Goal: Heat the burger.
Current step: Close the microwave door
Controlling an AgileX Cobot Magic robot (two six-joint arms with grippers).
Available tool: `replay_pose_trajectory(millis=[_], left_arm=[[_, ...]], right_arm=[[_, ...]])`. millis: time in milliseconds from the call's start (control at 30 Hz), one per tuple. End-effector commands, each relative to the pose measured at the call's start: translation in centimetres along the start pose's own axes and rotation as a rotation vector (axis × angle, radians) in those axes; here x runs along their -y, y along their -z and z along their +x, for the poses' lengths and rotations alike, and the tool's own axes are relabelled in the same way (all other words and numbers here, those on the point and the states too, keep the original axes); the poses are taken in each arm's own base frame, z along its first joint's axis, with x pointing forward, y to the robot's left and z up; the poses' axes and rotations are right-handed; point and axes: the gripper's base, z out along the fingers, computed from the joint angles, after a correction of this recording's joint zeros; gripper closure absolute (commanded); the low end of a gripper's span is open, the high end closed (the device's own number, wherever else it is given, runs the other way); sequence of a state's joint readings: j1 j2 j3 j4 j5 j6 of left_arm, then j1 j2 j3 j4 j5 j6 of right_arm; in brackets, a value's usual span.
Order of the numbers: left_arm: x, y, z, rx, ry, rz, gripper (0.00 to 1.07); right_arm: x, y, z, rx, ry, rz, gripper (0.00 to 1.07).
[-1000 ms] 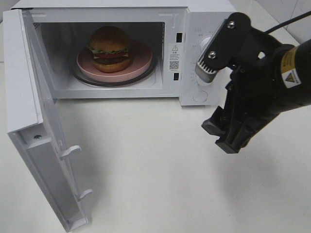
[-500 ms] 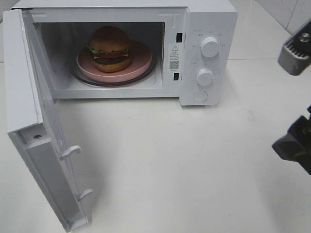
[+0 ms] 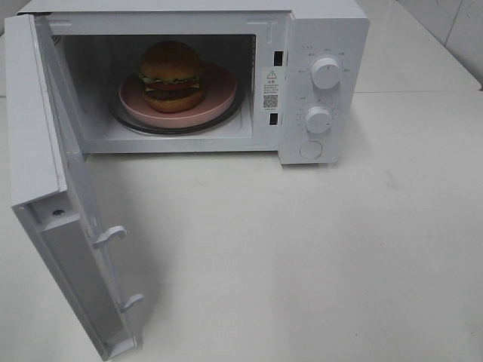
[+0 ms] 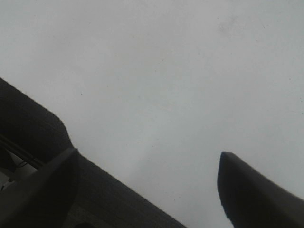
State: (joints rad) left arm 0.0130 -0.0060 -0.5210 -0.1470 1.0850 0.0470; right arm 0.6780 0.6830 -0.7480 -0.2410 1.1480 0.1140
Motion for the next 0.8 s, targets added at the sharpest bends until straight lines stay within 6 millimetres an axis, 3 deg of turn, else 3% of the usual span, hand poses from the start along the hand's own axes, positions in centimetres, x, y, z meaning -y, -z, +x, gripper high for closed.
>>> replay_pose_trajectory(millis=[33,433,800], left_arm=[[0.0,0.2,0.1,0.025,-0.005,0.002,0.09],[0.0,0.2,0.1,0.025,-0.005,0.002,0.09],[0.0,0.2,0.1,0.025,-0.005,0.002,0.09]], right_arm=[[0.1,0.5,1.1,0.01,-0.02,-0.003,0.31],[0.9,1.4,6.9,0.128,-0.251,0.09,0.31],[0.2,3.3,9.3,0.334,-0.402,0.146,0.31]])
